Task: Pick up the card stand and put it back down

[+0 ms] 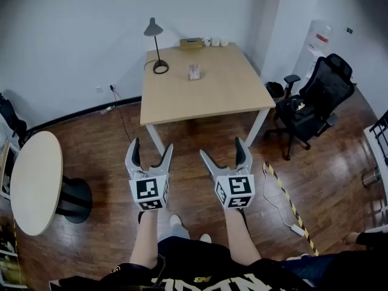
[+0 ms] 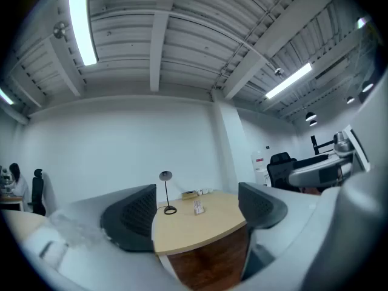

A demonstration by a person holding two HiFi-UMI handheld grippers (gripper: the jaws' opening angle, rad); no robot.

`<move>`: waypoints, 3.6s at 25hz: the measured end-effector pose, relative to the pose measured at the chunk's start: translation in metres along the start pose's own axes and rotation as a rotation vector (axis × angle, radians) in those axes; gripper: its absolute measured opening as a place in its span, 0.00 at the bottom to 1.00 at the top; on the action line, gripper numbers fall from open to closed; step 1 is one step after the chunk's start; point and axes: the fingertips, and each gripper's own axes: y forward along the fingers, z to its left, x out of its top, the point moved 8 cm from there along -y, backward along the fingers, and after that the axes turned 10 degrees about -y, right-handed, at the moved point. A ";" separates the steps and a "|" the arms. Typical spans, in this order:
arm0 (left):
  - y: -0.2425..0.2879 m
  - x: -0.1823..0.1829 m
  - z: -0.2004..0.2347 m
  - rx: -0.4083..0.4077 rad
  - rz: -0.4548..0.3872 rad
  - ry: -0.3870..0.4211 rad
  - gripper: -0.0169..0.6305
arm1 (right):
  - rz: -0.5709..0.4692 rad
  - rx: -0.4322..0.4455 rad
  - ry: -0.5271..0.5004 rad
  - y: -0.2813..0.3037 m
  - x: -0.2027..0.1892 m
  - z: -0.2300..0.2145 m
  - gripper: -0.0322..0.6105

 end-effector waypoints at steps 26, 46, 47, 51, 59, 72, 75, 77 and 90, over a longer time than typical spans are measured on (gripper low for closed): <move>0.350 -0.045 0.102 -0.121 0.063 -0.052 0.69 | 0.061 -0.028 -0.057 0.334 -0.028 -0.104 0.80; 0.557 -0.032 0.091 -0.076 0.050 -0.037 0.68 | -0.037 0.156 -0.012 0.524 -0.038 -0.237 0.80; 0.563 -0.035 0.094 -0.089 0.060 -0.039 0.68 | -0.028 0.147 -0.008 0.530 -0.042 -0.239 0.80; 0.580 -0.055 0.117 -0.125 0.113 -0.018 0.68 | 0.012 0.139 -0.022 0.545 -0.057 -0.241 0.79; 0.608 -0.104 0.162 -0.266 0.241 0.034 0.69 | 0.090 0.124 0.011 0.570 -0.096 -0.248 0.79; 0.695 -0.212 0.214 -0.586 0.524 0.152 0.91 | 0.258 0.117 0.050 0.597 -0.184 -0.260 0.78; 0.721 -0.239 0.222 -0.651 0.586 0.111 0.98 | 0.279 0.126 0.045 0.605 -0.197 -0.259 0.78; 0.741 -0.258 0.227 -0.678 0.620 0.089 0.98 | 0.298 0.128 0.045 0.611 -0.205 -0.258 0.78; 0.837 -0.367 0.160 -0.798 0.728 -0.004 0.76 | 0.384 0.130 0.034 0.628 -0.251 -0.272 0.78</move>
